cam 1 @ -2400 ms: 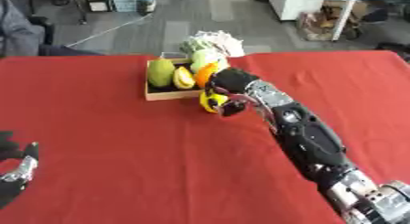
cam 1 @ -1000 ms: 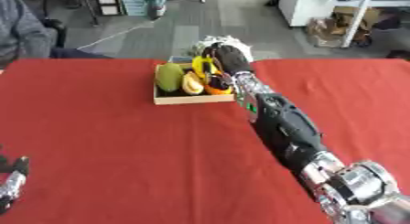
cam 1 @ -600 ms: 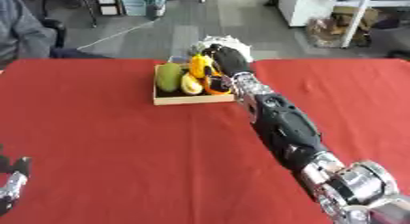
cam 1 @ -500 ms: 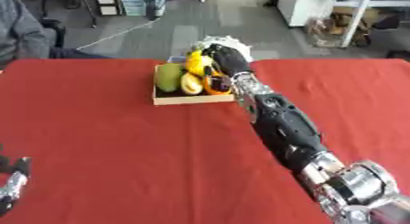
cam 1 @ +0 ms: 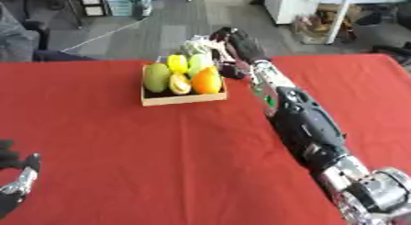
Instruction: Pick up objects on the table and place them in the box.
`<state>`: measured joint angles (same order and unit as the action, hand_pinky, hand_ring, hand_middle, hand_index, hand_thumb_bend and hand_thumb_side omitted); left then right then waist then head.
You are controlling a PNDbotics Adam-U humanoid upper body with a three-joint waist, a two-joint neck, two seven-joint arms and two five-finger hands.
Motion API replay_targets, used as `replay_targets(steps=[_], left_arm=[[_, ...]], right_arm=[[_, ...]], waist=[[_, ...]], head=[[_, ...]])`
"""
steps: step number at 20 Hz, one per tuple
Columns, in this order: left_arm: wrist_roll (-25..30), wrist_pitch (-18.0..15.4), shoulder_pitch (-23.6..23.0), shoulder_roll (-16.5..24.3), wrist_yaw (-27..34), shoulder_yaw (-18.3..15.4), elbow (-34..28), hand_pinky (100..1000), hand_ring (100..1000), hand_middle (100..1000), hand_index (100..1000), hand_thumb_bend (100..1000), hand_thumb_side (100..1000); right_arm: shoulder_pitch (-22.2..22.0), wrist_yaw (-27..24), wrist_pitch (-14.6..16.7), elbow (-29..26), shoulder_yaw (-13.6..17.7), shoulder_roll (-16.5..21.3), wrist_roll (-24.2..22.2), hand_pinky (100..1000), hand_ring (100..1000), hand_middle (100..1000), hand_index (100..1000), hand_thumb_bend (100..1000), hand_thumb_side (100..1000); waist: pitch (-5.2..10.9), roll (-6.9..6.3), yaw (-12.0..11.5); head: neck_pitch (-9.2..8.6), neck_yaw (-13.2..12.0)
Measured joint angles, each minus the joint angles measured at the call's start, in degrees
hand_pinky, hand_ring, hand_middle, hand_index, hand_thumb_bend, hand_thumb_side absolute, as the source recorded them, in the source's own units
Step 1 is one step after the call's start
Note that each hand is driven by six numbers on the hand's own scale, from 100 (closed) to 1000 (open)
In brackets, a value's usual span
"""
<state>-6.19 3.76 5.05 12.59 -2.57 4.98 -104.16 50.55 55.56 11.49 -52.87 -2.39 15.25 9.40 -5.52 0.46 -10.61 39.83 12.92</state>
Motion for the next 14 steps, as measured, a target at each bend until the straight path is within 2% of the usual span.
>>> replay_targets(steps=[2,5,7,11,14], left_arm=[[-0.3,-0.1,-0.4,0.0,0.0,-0.3,0.0,748,537,499,678,410,100],[-0.6,-0.2,-0.7,0.1,-0.1,-0.6,0.3,749,545,507,679,432,112],[-0.9,-0.2,-0.9,0.1,-0.1,-0.8,0.4,750,548,510,681,445,128],[-1.2,-0.4,-1.0,0.1,-0.2,-0.9,0.7,752,555,515,686,463,151],[-1.1,-0.6,-1.1,0.1,-0.3,-0.9,1.0,756,563,524,694,481,172]], right_arm=[[-3.4,-7.7,0.7,-6.1,-1.4,1.5,-1.4,711,611,614,744,100,122],[-10.0,-18.8,1.0,-15.9,-2.9,3.2,-3.5,711,601,602,742,100,332],[-14.7,-25.3,0.9,-22.2,-3.3,3.6,-4.7,706,593,593,738,100,426],[-24.8,-36.1,0.7,-32.7,-2.6,3.1,-6.8,704,587,587,733,100,469],[-31.3,-41.4,0.6,-38.1,-1.5,1.6,-8.3,707,590,590,738,100,484]], waist=[[0.32,0.2,1.5],[0.38,0.52,3.5],[0.38,0.79,4.6],[0.38,1.1,6.9],[0.38,1.19,7.9]], head=[[0.47,-1.2],[1.01,-2.9],[1.25,-3.9],[1.75,-6.2],[2.5,-7.9]])
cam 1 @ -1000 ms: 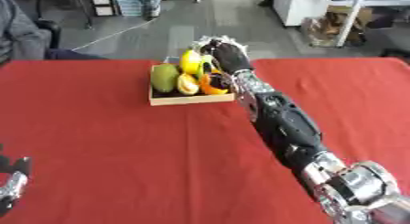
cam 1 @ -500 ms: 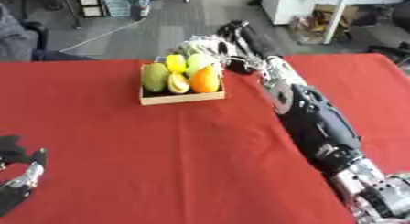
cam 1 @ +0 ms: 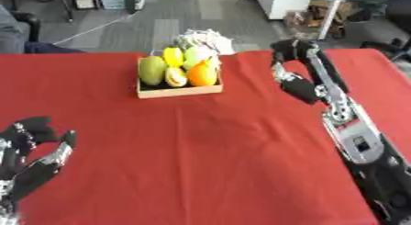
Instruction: Pick up objects on the table and place them in the box.
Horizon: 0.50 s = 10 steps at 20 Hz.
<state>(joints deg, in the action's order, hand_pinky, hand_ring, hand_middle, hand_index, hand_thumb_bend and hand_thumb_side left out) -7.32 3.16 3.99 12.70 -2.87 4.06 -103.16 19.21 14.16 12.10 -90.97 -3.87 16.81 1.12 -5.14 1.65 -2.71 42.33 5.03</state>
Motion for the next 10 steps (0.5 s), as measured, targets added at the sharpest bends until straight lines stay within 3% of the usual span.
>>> replay_targets(steps=[6,10], left_arm=[[0.7,-1.0,-0.5,-0.1,-0.5,0.0,0.6,764,578,541,706,500,199],[1.4,-1.7,-1.2,-0.2,-1.0,0.0,1.0,766,582,546,710,511,211]], right_arm=[[-9.6,-5.7,0.1,-5.6,1.2,-4.0,-2.5,711,597,596,748,100,502],[-12.5,-7.6,-0.4,-6.4,1.4,-5.6,-3.9,708,593,592,745,100,507]], waist=[[0.0,0.17,0.7],[0.0,0.17,0.5]], head=[[1.31,-3.5],[1.52,-5.5]])
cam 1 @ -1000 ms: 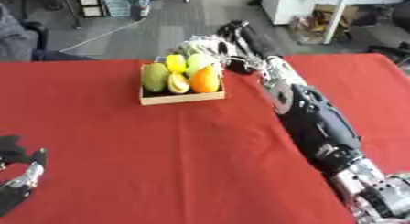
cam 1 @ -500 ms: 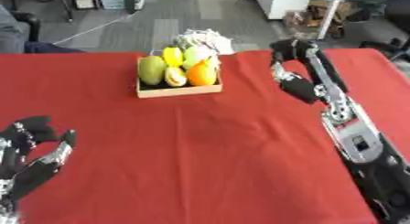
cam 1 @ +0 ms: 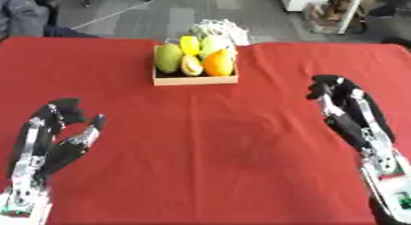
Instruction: Pick up objects on the table and place them in the box.
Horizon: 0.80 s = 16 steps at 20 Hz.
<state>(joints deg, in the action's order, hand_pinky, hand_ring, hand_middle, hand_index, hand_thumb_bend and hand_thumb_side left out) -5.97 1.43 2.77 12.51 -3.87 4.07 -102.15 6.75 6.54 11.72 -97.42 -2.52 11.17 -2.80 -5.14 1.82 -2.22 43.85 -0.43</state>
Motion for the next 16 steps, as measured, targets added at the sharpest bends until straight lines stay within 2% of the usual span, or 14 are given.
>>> replay_targets(steps=[16], left_arm=[[1.0,-0.5,-0.7,-0.4,-0.2,0.8,0.8,761,570,529,698,512,214]], right_arm=[[-1.8,-1.1,-1.1,0.1,-1.2,-1.4,-0.9,702,579,576,730,100,494]], waist=[[0.26,0.0,0.4]], head=[[0.01,-1.1]])
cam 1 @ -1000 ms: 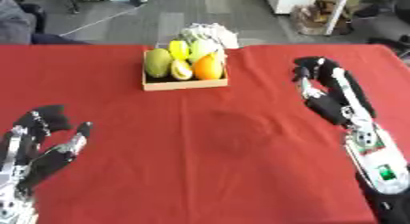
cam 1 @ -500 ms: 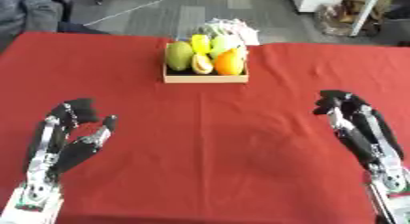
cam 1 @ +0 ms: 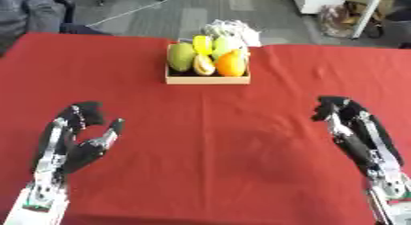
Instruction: Pick up objects on the table and place them in the box.
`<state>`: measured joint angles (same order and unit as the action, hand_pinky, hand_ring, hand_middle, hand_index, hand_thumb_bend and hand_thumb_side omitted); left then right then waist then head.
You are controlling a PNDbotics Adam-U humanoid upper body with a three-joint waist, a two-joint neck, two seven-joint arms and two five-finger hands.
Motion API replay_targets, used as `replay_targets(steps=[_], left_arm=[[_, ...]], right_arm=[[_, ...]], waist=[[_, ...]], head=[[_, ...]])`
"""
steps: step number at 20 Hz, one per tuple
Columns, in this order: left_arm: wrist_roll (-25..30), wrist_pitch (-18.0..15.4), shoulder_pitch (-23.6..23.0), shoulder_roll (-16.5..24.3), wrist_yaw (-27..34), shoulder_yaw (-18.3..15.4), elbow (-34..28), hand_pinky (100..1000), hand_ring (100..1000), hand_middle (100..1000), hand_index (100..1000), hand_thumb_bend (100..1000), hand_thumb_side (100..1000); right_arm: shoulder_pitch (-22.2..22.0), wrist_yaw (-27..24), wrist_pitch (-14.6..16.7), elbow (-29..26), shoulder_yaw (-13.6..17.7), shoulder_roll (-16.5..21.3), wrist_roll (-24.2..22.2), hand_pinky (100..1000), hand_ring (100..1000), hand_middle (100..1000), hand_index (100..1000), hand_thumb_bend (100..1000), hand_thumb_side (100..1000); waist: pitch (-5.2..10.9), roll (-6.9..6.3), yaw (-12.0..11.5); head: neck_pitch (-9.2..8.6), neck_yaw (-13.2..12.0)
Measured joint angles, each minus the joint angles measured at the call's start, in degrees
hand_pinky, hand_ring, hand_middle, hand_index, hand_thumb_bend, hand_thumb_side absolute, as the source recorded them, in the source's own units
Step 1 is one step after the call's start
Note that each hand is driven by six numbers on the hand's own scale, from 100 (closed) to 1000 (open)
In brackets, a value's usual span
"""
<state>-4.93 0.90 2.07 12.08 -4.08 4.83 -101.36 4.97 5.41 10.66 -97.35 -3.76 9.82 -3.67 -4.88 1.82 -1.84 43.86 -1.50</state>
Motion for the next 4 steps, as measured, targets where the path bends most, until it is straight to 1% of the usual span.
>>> replay_targets(steps=[4], left_arm=[[0.0,0.0,0.0,0.0,0.0,0.3,0.0,759,569,527,697,513,215]], right_arm=[[0.0,0.1,-0.2,0.0,0.0,0.0,0.2,702,577,574,728,100,489]], waist=[[0.0,0.0,0.1]], head=[[0.0,0.4]])
